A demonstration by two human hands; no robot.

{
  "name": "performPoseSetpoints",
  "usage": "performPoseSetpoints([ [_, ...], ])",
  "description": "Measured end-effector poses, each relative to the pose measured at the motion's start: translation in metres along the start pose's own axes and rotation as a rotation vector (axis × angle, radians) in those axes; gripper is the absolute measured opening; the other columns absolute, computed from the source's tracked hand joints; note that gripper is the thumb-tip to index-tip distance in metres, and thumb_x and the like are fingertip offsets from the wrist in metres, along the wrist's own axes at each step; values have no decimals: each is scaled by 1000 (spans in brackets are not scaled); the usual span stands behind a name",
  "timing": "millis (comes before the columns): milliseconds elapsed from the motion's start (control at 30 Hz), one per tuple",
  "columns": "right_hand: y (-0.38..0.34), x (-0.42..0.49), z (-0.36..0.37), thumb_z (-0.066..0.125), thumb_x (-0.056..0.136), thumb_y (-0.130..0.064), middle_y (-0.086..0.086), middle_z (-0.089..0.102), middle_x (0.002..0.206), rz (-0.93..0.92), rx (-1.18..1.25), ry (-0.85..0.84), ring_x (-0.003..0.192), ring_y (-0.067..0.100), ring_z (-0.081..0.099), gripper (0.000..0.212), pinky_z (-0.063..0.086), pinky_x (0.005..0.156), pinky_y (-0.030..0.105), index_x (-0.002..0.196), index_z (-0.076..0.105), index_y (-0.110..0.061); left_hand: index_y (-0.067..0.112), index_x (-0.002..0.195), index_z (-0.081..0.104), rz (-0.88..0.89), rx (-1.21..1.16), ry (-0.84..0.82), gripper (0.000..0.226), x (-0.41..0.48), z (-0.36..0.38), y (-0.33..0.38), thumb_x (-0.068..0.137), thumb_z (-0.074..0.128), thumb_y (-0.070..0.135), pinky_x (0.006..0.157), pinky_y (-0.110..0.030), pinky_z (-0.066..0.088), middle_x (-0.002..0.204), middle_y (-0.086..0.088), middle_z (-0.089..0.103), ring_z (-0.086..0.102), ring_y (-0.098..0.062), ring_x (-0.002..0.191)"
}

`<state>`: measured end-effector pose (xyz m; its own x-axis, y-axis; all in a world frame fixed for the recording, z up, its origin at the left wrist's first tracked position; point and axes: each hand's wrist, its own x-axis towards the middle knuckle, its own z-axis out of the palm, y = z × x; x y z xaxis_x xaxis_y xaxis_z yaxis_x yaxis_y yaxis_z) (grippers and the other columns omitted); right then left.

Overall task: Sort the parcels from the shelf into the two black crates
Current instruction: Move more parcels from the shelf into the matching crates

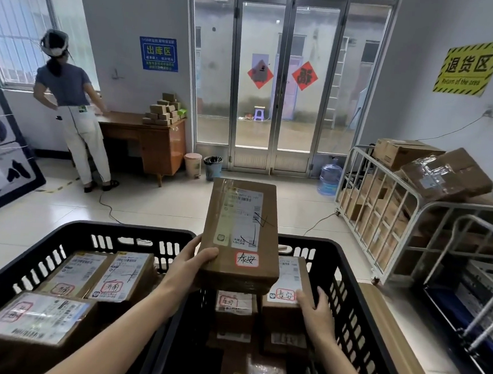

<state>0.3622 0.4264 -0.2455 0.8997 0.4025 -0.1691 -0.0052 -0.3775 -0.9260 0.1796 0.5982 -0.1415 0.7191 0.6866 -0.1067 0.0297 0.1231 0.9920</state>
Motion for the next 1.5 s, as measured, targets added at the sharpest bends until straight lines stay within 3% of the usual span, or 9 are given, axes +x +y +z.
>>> performPoseSetpoints([
  [133, -14, -7, -11, 69, 76, -47, 6, 17, 155, -373, -536, -46, 142, 24, 16, 93, 20, 114, 40, 149, 16, -22, 34, 135, 43, -15, 2, 7, 81, -1, 4, -4, 58, 66, 47, 70, -33, 51, 109, -1, 64, 62, -21, 97],
  [333, -14, 5, -14, 70, 79, -31, -1, 3, 158, -500, -867, -197, 145, 17, 1, 93, 9, 117, 30, 150, 11, -17, 34, 136, 41, -28, -9, -11, 73, -1, 7, -7, 67, 65, 42, 69, -33, 50, 110, -1, 63, 62, -21, 97],
  [433, -5, 10, -15, 67, 83, -24, 1, 4, 158, -473, -894, -183, 146, 19, -2, 90, 4, 117, 31, 150, 8, -13, 34, 134, 41, -31, -30, -9, 59, 1, 6, -8, 80, 64, 33, 72, -35, 50, 112, -2, 63, 61, -22, 99],
  [800, 4, 6, -5, 56, 91, -22, 1, -4, 158, -507, -950, -159, 145, 19, -11, 83, 4, 116, 29, 149, -2, -11, 37, 134, 42, -24, -19, -25, 84, 3, 7, -9, 55, 68, 50, 77, -37, 53, 114, -1, 65, 63, -22, 102],
  [1000, -4, 2, -8, 53, 91, -18, 4, 0, 158, -475, -1004, -158, 146, 22, -6, 79, 7, 117, 33, 149, 0, -11, 36, 133, 43, -30, -15, -15, 70, -7, 9, -5, 67, 65, 43, 72, -34, 51, 114, -2, 64, 62, -22, 102],
  [1133, -17, -1, -18, 62, 85, -33, 5, 2, 158, -424, -1065, -186, 146, 24, 2, 91, 10, 120, 37, 149, 2, -13, 37, 129, 44, -30, -25, -26, 47, -15, 12, -1, 84, 59, 33, 70, -32, 50, 116, -5, 62, 61, -24, 102],
  [1233, -31, -18, -26, 63, 84, -36, 5, 2, 158, -415, -975, -184, 146, 22, 3, 92, 10, 118, 36, 149, 2, -13, 34, 128, 47, -23, -21, -28, 52, -20, 13, 0, 77, 60, 38, 75, -36, 51, 116, -6, 62, 60, -25, 103],
  [1300, -47, -35, -32, 61, 87, -33, 5, 17, 155, -454, -795, -153, 143, 19, 15, 81, 17, 114, 29, 148, 12, -11, 33, 129, 47, -33, -30, -39, 56, -25, 16, 1, 75, 61, 39, 74, -37, 51, 115, -6, 63, 60, -26, 103],
  [1500, -80, -80, -49, 46, 96, -30, -7, 47, 129, -377, -212, -166, 118, 9, 44, 49, 33, 96, 21, 141, 35, -13, 34, 122, 51, -74, -41, -68, 35, -44, 24, -5, 88, 55, 32, 73, -36, 51, 111, -3, 66, 62, -26, 102],
])
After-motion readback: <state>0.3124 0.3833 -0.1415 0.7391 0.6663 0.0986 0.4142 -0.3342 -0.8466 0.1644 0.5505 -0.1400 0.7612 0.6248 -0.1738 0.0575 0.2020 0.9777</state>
